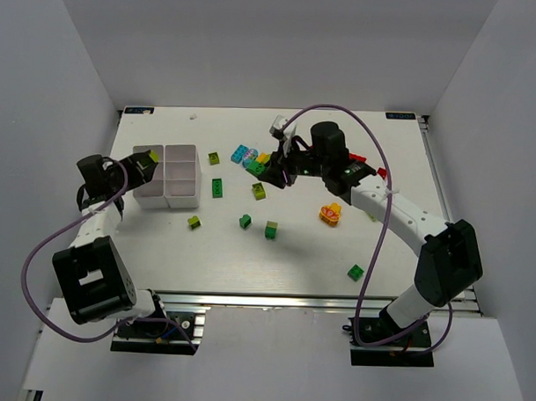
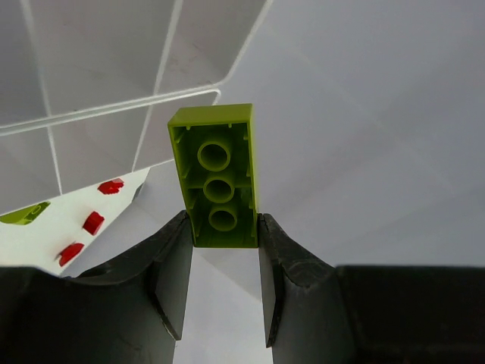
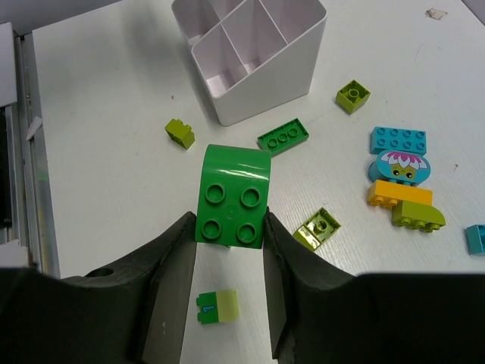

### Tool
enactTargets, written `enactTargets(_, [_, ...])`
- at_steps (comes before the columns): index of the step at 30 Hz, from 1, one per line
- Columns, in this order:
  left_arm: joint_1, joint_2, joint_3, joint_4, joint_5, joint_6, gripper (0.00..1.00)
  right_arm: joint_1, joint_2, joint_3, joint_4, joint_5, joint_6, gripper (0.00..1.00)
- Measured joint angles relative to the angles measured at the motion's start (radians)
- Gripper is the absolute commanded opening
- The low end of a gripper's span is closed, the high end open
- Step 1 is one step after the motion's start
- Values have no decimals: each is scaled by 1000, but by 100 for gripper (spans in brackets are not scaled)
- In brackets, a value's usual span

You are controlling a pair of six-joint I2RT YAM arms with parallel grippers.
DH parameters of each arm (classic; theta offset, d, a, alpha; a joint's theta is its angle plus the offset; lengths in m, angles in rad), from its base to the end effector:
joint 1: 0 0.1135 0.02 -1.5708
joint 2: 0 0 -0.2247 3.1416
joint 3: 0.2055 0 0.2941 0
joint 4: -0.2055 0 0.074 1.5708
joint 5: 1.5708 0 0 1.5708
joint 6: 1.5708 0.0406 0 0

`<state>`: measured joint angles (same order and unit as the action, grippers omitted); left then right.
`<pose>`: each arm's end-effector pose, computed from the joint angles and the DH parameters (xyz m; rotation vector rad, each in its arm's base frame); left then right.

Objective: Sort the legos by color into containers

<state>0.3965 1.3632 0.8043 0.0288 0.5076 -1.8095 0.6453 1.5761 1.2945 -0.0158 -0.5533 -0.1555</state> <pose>0.3250 0.1147 0.1762 -1.9129 1.3523 -1.3191 0.3213 0.2686 0.2840 -1.0900 1.5685 0.8500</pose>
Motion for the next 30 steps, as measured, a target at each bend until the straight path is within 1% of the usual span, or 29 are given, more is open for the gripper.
enactTargets(8, [0,40,-19,-3,2,-58,9,-10,-8,-18,19,0,16,0])
enactTargets(18, [0,90,2,-44,-1,-63,15,-21,-14,-33,34,-4,23,0])
enactTargets(20, [0,90,2,-60,-3,-61,21,-25,-14,-33,35,-4,23,0])
enactTargets(21, [0,90,2,-63,-3,-61,29,-27,-14,-33,36,-4,24,0])
enactTargets(23, [0,90,2,-68,-4,-61,38,-30,-15,-33,37,-4,25,0])
enactTargets(24, [0,90,2,-70,-4,-60,45,-30,-15,-33,38,-4,25,0])
enactTargets(26, [0,90,2,-74,-5,-58,50,-31,-15,-33,40,-4,25,0])
enactTargets(27, [0,90,2,-74,-5,-55,55,-32,-16,-33,41,-5,25,0])
enactTargets(28, [0,90,2,-74,-5,-54,55,-32,-16,-33,41,-6,25,0])
enactTargets(29, [0,90,2,-74,-5,-53,59,-32,-16,-33,42,-7,25,0])
enactTargets(30, [0,91,2,-74,-5,-50,59,-32,-16,-33,42,-8,25,0])
